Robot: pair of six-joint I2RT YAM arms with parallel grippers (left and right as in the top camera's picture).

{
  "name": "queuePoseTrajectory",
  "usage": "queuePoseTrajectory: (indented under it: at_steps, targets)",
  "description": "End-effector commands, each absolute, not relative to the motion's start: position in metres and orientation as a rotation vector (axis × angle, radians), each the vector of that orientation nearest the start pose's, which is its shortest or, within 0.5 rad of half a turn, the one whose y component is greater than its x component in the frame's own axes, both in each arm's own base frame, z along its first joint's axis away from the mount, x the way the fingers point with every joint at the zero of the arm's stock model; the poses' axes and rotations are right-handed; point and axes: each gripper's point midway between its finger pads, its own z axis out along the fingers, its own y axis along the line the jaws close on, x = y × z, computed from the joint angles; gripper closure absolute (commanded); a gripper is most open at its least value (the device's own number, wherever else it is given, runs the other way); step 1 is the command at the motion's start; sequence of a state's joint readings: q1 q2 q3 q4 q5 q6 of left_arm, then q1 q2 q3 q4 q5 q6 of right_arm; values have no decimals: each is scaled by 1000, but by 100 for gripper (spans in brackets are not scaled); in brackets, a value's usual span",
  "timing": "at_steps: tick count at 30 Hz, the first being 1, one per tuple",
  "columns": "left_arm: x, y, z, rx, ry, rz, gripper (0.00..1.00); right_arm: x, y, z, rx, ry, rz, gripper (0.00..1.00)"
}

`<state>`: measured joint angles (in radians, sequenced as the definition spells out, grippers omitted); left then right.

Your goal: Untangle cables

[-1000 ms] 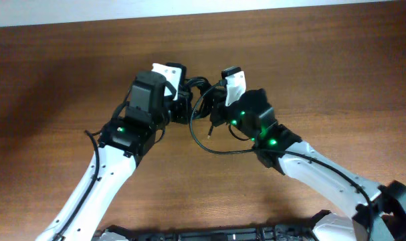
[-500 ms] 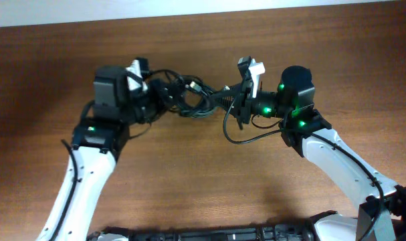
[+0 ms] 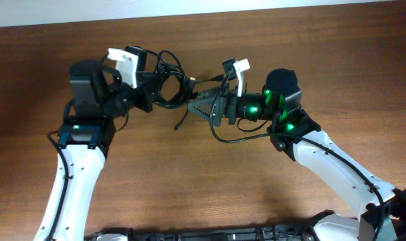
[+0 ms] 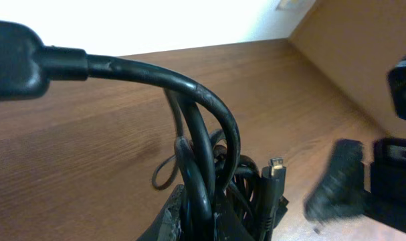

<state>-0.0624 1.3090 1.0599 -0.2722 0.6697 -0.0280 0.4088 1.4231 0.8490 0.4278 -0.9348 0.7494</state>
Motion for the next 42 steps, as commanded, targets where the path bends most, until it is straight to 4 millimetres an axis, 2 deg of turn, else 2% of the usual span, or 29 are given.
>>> queuePoseTrajectory:
  at_steps: [1,2,3,5,7,9,10,11,12,13,14,15,18,20,21,22,25,28,31,37,40,42]
  targets:
    - [389,-129,273,421,1981,-515,100,303,294,269,-314,1988,1669,36]
    - [387,-128,280,402,1968,-451,100,314,291,247,-43,2129,1646,27]
    - [385,-128,287,391,1954,-406,100,322,286,222,214,2238,1568,24]
    - [373,-140,297,415,1929,-389,100,331,289,209,345,2227,1417,24]
    - [365,-156,293,459,1943,-418,100,345,279,204,433,2177,1291,27]
    - [361,-165,293,483,1937,-433,100,350,263,187,524,2207,1166,43]
    - [362,-162,294,472,1938,-416,100,344,253,167,576,2281,1080,55]
    - [364,-159,294,455,1940,-393,100,340,248,157,617,2318,1039,62]
    - [365,-158,296,442,1934,-398,100,337,243,150,635,2346,1001,79]
    - [364,-158,299,412,1934,-418,100,335,241,145,643,2361,976,90]
    - [365,-158,303,362,1933,-451,100,335,240,145,644,2359,974,92]
    - [366,-159,307,254,1941,-526,100,335,240,145,637,2361,972,92]
    - [371,-151,307,-194,1988,-744,100,325,250,144,424,2416,980,85]
    - [371,-150,304,-253,1998,-778,100,321,248,139,303,2444,929,74]
    - [371,-144,299,-258,2019,-754,100,318,247,142,263,2455,955,60]
    - [370,-135,291,-167,2044,-660,100,319,239,149,259,2453,985,54]
    - [367,-129,280,7,2083,-528,100,318,227,187,240,2377,1182,52]
    - [362,-139,279,82,2085,-521,100,317,247,197,159,2324,1208,43]
    - [354,-159,279,168,2083,-536,100,322,256,184,170,2328,1120,41]
    - [349,-169,279,208,2084,-585,100,333,250,155,232,2378,1021,41]
    - [347,-170,278,214,2090,-594,100,337,250,158,234,2355,1019,41]
    - [346,-170,276,226,2096,-584,100,333,260,167,187,2343,1103,41]
